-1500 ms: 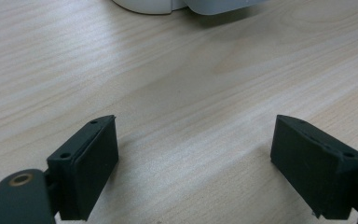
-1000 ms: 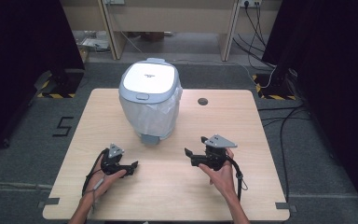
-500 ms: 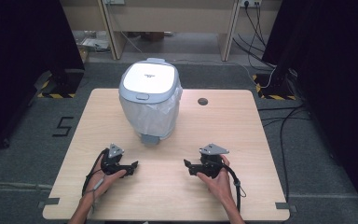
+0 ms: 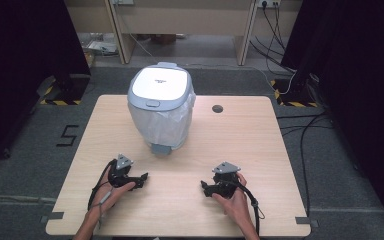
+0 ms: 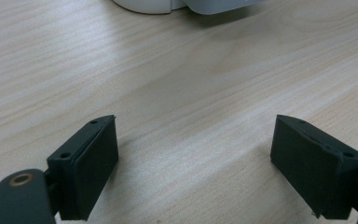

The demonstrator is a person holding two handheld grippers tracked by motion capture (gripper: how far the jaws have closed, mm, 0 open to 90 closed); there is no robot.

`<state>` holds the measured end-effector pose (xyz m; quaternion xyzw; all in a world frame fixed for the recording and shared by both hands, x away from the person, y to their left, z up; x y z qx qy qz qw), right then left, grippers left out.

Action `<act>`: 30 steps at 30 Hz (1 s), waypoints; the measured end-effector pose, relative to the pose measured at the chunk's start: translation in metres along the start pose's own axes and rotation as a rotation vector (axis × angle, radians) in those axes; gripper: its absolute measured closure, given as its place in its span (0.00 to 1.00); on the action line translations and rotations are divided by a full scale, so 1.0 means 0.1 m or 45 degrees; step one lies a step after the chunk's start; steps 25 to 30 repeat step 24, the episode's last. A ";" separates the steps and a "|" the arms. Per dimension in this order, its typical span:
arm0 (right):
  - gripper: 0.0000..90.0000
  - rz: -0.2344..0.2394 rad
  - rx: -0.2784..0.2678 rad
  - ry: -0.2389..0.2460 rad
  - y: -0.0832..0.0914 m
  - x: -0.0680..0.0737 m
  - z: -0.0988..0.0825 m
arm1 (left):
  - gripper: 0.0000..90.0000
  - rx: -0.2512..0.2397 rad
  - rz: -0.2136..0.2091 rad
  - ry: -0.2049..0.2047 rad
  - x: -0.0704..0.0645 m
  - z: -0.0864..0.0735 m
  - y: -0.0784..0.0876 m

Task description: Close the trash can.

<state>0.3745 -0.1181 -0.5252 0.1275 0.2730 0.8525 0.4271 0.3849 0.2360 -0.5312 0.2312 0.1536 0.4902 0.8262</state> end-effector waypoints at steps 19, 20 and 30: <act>0.16 0.001 0.001 -0.004 0.00 0.00 0.00 | 0.15 -0.001 0.001 0.004 0.00 0.00 0.00; 0.16 0.000 -0.002 -0.004 -0.01 0.00 0.00 | 0.15 -0.001 0.001 0.004 0.00 0.00 0.00; 0.15 0.003 0.001 -0.004 0.00 0.00 0.00 | 0.15 -0.001 0.001 0.004 0.00 0.00 0.00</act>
Point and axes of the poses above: each handheld gripper's, and its own axes: y roughly backward along the jaws, z roughly out of its top, x roughly to its left, the point moved 1 cm from there along -y, roughly forward along the jaws, and after that the axes turned 9 degrees about -x, right-handed, at the moved point
